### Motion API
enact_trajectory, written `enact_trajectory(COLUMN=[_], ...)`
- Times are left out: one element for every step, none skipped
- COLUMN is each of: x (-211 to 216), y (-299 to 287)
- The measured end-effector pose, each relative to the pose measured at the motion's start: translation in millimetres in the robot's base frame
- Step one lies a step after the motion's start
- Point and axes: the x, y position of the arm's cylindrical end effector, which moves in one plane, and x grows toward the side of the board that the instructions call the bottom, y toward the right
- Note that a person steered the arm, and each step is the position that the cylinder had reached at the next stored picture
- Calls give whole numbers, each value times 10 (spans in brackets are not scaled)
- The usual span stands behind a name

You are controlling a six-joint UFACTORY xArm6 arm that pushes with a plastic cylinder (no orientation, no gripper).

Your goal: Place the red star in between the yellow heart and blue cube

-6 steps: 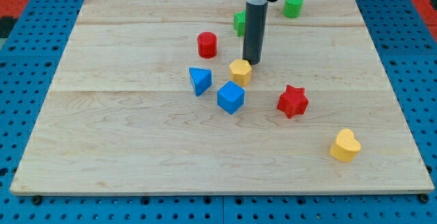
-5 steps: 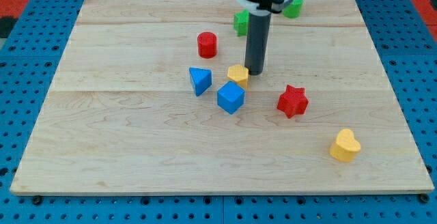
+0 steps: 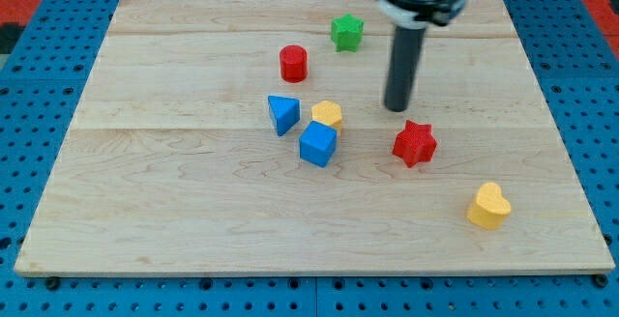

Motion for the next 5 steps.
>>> enact_trajectory(x=[252, 489, 644, 708, 629], y=[70, -47, -182, -143, 96])
